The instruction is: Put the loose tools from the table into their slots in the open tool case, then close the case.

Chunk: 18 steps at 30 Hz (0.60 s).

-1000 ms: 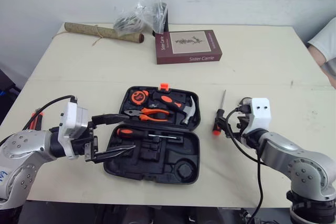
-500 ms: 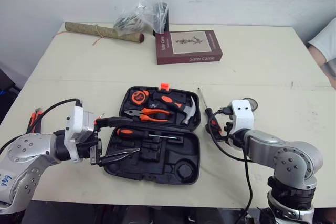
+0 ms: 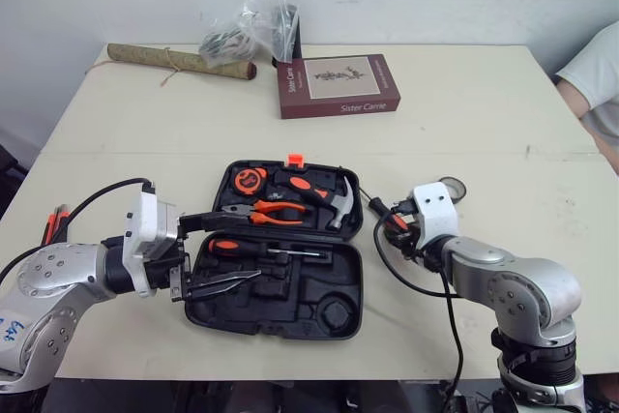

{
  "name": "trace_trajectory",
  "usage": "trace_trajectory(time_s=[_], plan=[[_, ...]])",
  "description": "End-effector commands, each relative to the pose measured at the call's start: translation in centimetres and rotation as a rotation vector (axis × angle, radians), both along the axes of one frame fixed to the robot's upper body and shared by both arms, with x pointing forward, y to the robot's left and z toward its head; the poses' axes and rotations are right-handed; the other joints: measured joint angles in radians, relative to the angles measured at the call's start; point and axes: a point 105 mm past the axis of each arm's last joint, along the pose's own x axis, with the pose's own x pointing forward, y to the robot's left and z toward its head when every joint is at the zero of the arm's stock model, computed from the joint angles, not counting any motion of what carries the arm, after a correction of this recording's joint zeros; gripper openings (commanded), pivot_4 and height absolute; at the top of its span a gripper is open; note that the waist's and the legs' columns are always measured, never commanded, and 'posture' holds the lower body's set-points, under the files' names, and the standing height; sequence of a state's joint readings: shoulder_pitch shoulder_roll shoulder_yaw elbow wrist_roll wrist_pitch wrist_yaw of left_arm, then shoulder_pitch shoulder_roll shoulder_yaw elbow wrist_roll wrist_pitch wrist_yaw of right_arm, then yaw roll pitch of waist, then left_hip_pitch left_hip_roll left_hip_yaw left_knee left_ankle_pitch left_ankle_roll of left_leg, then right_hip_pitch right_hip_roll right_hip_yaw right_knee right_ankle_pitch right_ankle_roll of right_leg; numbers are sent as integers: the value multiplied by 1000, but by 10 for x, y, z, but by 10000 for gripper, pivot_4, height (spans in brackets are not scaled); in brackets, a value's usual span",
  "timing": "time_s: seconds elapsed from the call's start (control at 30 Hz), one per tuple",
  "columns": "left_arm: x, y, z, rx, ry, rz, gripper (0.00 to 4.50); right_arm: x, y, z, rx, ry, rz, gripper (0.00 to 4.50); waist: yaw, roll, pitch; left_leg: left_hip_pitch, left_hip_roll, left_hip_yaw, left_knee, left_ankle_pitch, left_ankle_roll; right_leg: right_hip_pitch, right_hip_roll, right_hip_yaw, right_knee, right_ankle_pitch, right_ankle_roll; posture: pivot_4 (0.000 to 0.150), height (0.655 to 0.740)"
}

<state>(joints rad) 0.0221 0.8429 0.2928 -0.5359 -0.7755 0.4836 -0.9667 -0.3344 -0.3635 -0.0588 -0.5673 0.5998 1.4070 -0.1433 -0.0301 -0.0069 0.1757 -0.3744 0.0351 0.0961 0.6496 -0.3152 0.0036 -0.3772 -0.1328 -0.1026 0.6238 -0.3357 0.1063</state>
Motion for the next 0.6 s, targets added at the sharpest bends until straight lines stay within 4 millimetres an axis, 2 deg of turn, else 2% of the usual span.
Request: trace_trajectory(time_s=[0.03, 0.17, 0.27, 0.3, 0.4, 0.47, 0.6], plan=[[-4, -3, 4, -4, -21, -28, 45000, 5, -10, 5, 0, -104, -64, 9983, 1, 0, 0, 0, 0, 0, 0, 0, 0, 0, 0, 0, 0, 0, 0, 1500, 7400], [-5, -2, 3, -6, -15, -34, 45000, 7, -16, 15, 10, -223, -76, 10079, 2, 0, 0, 0, -1, 0, 0, 0, 0, 0, -1, 0, 0, 0, 0, 1500, 7400], [-6, 0, 3, -4, -24, -34, 45000, 11, -22, 39, 27, -383, -45, 10079, 3, 0, 1, 0, -1, 0, -1, 0, 0, 0, -1, 0, -1, 0, 0, 1500, 7400], [-8, 2, 6, -11, -39, -46, 45000, 12, -19, 50, 31, -436, 19, 10079, 1, 1, 2, 0, -1, 0, -1, 0, 0, 0, 0, 0, -1, 0, 0, 1500, 7400], [-15, 11, 9, 5, -27, -81, 45000, -1, 7, 75, -39, -510, 392, 10079, -1, 2, 5, 0, -1, 2, 0, 0, 0, -1, 0, -2, -1, 0, 1, 1500, 7400], [-19, 21, 11, 19, -14, -81, 45000, -22, 23, 69, -105, -383, 699, 10078, 0, 2, 7, 0, -1, 4, 0, 0, 1, -3, 1, -3, -1, 1, 1, 1500, 7400], [-29, 45, -2, 116, 59, -60, 45000, -50, 44, 80, -50, -214, 1014, 10078, -3, 0, 8, 1, 3, 4, -1, -1, 1, -2, 2, -3, -2, 0, 0, 1500, 7400]])
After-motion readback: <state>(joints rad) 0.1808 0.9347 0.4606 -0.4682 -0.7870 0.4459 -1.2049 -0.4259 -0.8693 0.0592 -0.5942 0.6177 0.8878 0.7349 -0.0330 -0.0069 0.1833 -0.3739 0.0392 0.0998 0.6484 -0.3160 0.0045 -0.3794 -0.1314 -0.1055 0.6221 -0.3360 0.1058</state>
